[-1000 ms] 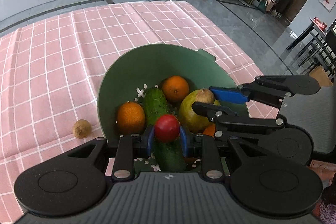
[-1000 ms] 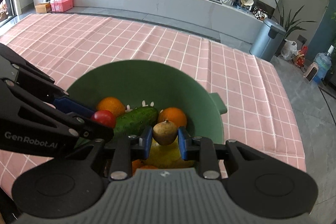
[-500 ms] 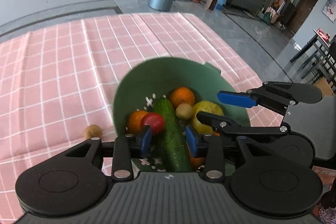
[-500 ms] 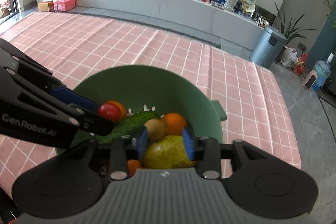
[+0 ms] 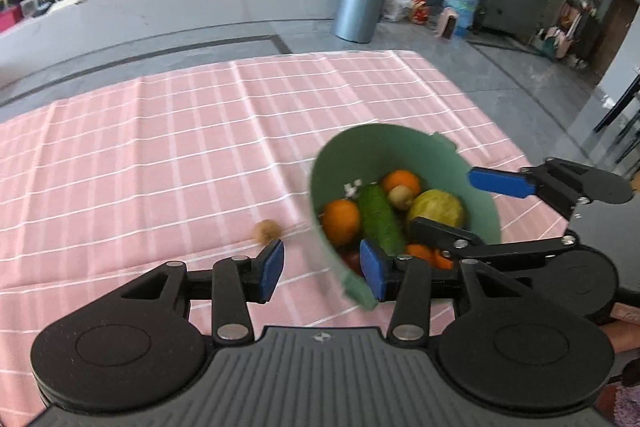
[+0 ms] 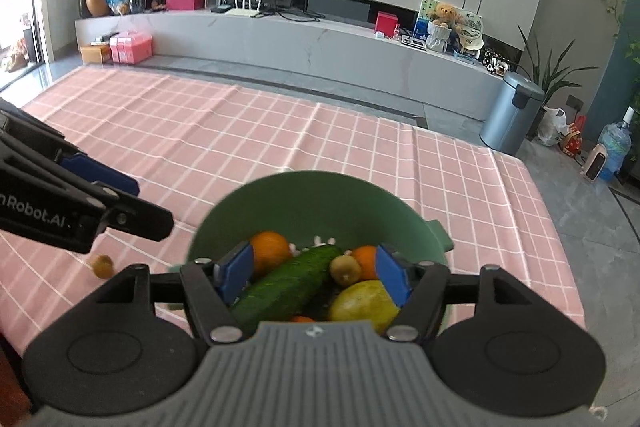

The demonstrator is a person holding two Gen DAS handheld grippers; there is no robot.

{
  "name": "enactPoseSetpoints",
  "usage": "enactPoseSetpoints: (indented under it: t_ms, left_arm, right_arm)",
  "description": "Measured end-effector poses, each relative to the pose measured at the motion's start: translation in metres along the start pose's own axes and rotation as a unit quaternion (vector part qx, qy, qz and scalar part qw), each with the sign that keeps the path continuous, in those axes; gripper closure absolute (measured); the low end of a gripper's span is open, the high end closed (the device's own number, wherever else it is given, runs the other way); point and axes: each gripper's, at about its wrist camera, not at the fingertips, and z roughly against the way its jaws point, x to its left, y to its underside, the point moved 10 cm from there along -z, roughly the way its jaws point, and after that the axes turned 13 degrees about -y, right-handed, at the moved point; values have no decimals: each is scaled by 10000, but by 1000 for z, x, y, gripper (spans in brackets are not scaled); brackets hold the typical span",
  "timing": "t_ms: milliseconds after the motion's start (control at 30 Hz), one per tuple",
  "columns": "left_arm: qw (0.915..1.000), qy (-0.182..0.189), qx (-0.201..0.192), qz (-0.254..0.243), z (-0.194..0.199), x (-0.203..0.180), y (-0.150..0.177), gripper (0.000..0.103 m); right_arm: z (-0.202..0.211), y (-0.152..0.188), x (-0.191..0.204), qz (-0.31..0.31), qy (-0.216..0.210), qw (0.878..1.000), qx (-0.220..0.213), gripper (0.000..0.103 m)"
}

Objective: Organize fruits
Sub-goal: 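Grasp a brown kiwi with the left tool while the right tool grasps another kiwi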

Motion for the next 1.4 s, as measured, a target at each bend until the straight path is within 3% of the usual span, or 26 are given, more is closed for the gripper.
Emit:
enactPoseSetpoints:
  t_ms: [200, 600, 1067, 1233, 1400]
  left_arm:
    - [9998, -174, 43, -132, 8, 20, 10, 50]
    - [9984, 71, 434, -343, -4, 53, 44, 47]
    - [9941, 192, 1054, -140, -36, 90, 76, 42]
    - [9942, 289, 1034, -42, -48, 91, 82, 42]
    - [9941, 419, 997, -39, -56, 85, 83, 46]
  right_arm:
    - [4, 2, 26, -29, -196, 9997, -124, 32]
    - [-9, -13, 69, 711, -540, 9960, -19, 32]
    - [-55, -31, 89, 1819, -659, 9793, 591, 34]
    - [-70, -33, 90, 2090, -666, 9722, 821, 36]
    - [-85, -30, 96, 2421, -763, 9615, 1056, 45]
